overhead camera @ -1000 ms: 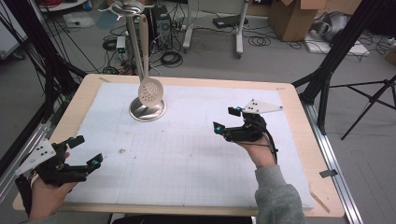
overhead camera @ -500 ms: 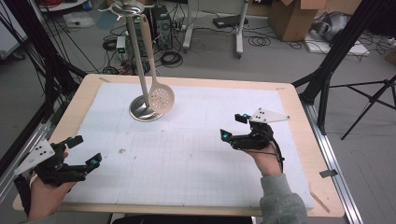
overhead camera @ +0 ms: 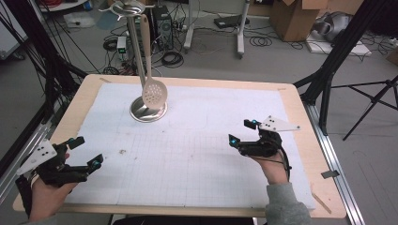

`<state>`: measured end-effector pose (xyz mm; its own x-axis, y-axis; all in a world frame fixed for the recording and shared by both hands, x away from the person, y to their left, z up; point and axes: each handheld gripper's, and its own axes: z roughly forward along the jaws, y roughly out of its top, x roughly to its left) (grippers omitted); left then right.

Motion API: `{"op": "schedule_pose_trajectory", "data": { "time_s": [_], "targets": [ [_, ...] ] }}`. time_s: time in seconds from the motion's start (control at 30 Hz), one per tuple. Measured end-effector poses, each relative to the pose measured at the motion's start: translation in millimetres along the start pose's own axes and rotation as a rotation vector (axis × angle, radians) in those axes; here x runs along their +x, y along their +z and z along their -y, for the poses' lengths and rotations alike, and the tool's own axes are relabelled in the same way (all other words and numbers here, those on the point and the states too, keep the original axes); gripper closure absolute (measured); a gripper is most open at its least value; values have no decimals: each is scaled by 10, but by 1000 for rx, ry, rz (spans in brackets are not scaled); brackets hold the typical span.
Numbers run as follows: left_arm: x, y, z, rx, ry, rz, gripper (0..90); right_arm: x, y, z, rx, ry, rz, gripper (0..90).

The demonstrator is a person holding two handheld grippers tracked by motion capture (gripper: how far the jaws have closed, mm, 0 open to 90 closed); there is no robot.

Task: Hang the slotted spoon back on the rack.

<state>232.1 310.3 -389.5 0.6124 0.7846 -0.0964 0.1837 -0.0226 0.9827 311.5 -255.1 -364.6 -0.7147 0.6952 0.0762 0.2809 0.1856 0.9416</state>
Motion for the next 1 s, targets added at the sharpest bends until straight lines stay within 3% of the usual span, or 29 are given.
{"op": "schedule_pose_trajectory", "data": {
  "time_s": [1.0],
  "targets": [
    [8, 9, 23, 12, 1, -6, 18, -182, -281, 447, -12, 64, 87, 140]
  ]
}}
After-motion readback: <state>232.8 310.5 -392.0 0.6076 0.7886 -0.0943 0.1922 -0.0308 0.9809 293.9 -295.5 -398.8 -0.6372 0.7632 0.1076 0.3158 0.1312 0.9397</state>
